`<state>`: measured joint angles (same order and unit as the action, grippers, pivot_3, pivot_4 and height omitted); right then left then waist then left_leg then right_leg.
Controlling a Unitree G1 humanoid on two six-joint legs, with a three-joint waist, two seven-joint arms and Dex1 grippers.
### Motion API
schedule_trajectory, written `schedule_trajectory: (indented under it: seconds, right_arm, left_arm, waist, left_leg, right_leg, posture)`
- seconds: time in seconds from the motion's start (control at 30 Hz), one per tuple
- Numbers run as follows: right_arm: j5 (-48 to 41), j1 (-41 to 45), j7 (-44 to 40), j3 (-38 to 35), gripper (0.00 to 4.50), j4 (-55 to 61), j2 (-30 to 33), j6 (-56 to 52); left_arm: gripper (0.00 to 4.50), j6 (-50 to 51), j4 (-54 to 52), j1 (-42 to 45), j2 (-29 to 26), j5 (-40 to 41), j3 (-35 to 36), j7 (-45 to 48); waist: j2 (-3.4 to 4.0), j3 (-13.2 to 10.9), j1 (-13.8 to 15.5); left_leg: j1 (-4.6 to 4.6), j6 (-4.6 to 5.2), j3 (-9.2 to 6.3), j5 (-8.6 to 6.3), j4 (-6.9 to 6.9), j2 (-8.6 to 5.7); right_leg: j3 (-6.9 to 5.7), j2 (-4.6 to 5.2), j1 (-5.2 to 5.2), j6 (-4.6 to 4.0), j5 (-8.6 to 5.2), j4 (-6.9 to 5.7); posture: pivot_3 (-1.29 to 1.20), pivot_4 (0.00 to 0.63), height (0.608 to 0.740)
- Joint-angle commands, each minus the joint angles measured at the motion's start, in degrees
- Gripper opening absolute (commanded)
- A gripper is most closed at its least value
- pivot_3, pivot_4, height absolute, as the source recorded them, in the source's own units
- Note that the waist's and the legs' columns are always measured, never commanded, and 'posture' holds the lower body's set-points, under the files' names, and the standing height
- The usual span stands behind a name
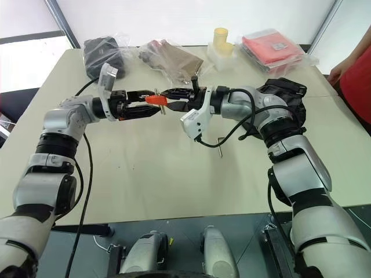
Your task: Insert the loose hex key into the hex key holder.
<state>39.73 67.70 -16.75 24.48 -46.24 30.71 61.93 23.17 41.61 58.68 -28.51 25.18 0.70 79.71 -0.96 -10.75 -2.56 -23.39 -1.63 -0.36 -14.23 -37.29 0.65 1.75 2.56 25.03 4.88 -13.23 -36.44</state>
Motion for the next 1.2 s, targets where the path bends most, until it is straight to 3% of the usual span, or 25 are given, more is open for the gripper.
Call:
schedule_trajectory:
  seconds: [0.03,0.13,0.23,0.3,0.63,0.83,0.87,0.97,1.07,1.2]
  right_arm:
    - [-1.5,1.36,0.2,-0.43,1.01,1.28,0.02,-0.25]
    - [-1.55,1.15,0.15,-0.36,1.01,1.4,-0.16,-0.46]
    - [-1.78,1.04,-0.01,-0.42,1.01,1.43,-0.36,-0.57]
    - [-1.97,0.94,-0.17,-0.39,1.01,1.67,-0.44,-0.63]
    - [-3.24,0.06,-1.95,-0.1,1.01,1.88,-0.16,-1.2]
    - [-5.97,-1.55,-5.52,-0.28,4.18,1.41,0.15,-2.17]
    - [-5.99,-2.05,-5.73,-0.52,4.46,1.62,0.57,-2.56]
    - [-6.44,-3.7,-7.13,-1.31,4.46,2.44,1.98,-4.72]
    - [-20.98,-11.53,-19.88,-6.94,4.46,7.86,3.65,-21.49]
    - [-36.66,-22.28,-31.76,-14.09,4.46,26.23,3.73,-54.73]
  left_arm:
    - [3.96,-1.14,-0.17,1.95,0.01,-0.25,1.27,0.58]
    - [2.68,-1.15,-0.09,1.99,0.29,-0.5,1.5,0.63]
    - [0.97,-1.22,-0.43,1.63,0.42,-0.92,1.31,1.06]
    - [0.07,-1.37,-0.16,1.76,0.54,-1.05,1.55,0.98]
    - [0.07,-3.4,0.8,2.02,1.05,-1.81,2.25,-0.93]
    - [0.0,-3.03,-1.18,0.36,0.94,-1.46,2.84,-1.93]
    - [0.0,-2.99,-2.21,-0.43,0.8,-1.35,2.94,-2.29]
    - [0.0,-2.46,-5.44,-2.56,0.54,-0.84,3.49,-3.55]
    - [0.0,-3.42,-12.93,-7.82,0.4,-0.23,5.49,-7.95]
    - [0.0,-0.96,-22.72,-14.25,2.21,1.79,7.2,-13.82]
  waist:
    - [0.0,0.0,-0.09]
    - [0.0,0.0,-0.04]
    - [0.0,0.0,-0.02]
    - [-0.01,0.0,0.0]
    - [-0.01,0.0,0.0]
    - [-0.01,0.0,0.0]
    - [0.0,0.0,0.0]
    - [-0.01,0.0,0.0]
    - [-0.02,0.0,0.14]
    - [-0.01,0.0,0.53]
  left_leg:
    - [0.0,0.0,0.0,0.0,0.0,0.0]
    - [0.0,0.0,-0.01,0.0,0.0,0.0]
    - [0.0,0.0,-0.01,0.0,-0.03,0.0]
    - [0.0,0.0,0.0,0.0,-0.04,0.0]
    - [0.0,0.0,-0.01,0.0,-0.1,0.0]
    - [0.01,0.0,-0.02,0.0,-0.11,0.0]
    - [0.01,0.0,-0.02,0.0,-0.11,0.0]
    - [0.01,0.0,-0.02,0.0,-0.11,0.0]
    - [0.01,0.0,-0.04,0.0,-0.1,0.01]
    - [0.01,0.01,-0.13,0.0,-0.21,0.17]
  right_leg:
    - [0.0,0.0,0.0,0.0,0.0,0.0]
    - [0.0,-0.01,0.0,0.0,0.0,-0.04]
    - [0.0,0.0,0.0,0.0,0.0,-0.06]
    - [0.0,0.0,0.0,0.0,0.0,-0.07]
    - [0.0,0.0,0.0,0.0,0.0,-0.15]
    - [0.0,0.0,0.0,0.0,0.0,-0.17]
    - [0.0,0.0,0.0,0.0,0.0,-0.17]
    - [0.0,0.01,0.01,0.0,0.0,-0.2]
    - [0.0,0.01,-0.02,0.01,-0.01,-0.2]
    - [0.0,0.04,-0.13,0.01,0.0,-0.37]
  posture:
    - [0.0,0.15,0.74]
    - [0.0,0.15,0.74]
    - [0.0,0.15,0.74]
    - [0.0,0.15,0.74]
    - [0.0,0.15,0.74]
    - [0.0,0.15,0.74]
    - [0.0,0.15,0.74]
    - [0.0,0.15,0.74]
    - [0.0,0.15,0.74]
    - [0.0,0.15,0.74]
